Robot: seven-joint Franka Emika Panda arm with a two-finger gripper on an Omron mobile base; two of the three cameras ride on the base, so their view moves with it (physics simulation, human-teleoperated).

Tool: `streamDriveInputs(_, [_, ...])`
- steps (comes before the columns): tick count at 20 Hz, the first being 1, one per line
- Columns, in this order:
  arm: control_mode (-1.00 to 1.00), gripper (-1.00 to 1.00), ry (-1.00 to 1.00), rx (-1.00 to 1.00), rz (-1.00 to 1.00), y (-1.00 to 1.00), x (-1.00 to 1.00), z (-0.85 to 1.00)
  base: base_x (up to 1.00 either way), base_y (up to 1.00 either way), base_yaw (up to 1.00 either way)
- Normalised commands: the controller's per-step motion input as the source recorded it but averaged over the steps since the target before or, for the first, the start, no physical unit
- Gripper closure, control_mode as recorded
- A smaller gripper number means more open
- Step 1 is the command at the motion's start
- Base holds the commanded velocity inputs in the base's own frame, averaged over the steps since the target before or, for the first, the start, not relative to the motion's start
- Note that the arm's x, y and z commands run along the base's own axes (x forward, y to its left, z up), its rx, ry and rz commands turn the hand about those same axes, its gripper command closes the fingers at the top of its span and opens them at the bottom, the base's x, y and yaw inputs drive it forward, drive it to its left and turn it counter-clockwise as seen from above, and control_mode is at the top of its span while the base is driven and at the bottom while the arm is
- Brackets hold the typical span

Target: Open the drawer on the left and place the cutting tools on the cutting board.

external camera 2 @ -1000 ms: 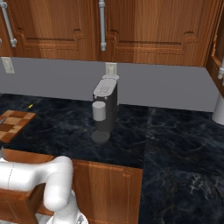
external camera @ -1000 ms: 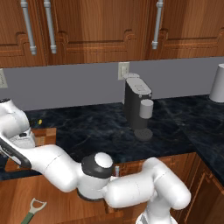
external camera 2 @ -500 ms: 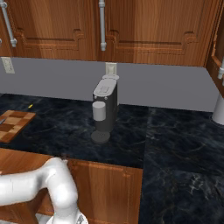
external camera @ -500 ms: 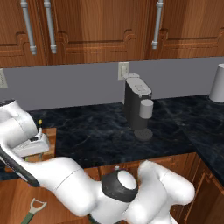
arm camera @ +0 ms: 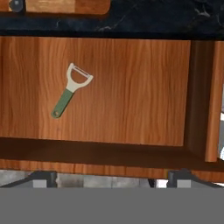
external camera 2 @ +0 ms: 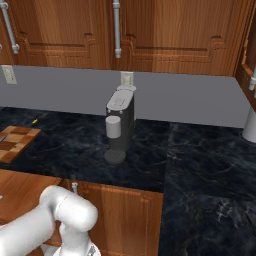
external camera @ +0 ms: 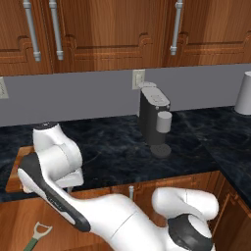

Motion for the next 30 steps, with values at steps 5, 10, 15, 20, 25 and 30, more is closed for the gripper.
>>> streamDriveInputs(5, [-1.00, -1.00, -0.06, 0.12, 0.01, 0.00, -0.29, -0.10, 0.00, 0.00, 0.00])
streamDriveInputs(10, [-1.00, -1.00, -0.04, 0.01, 0.00, 0.00, 0.00, -0.19, 0.00, 0.00, 0.00])
streamDriveInputs(15, [-1.00, -1.00, 0.00, 0.01, 0.00, 0.00, 0.00, -0.27, 0.00, 0.00, 0.00])
streamDriveInputs(20, [-1.00, -1.00, 0.01, 0.04, 0.00, 0.01, 0.04, -0.33, 0.00, 0.00, 0.00])
streamDriveInputs(25, [-1.00, -1.00, 0.06, 0.01, 0.00, 0.09, 0.23, -0.34, 0.00, 0.00, 0.00])
streamDriveInputs(30, [-1.00, -1.00, 0.08, 0.00, 0.00, 0.16, 0.21, -0.30, 0.00, 0.00, 0.00])
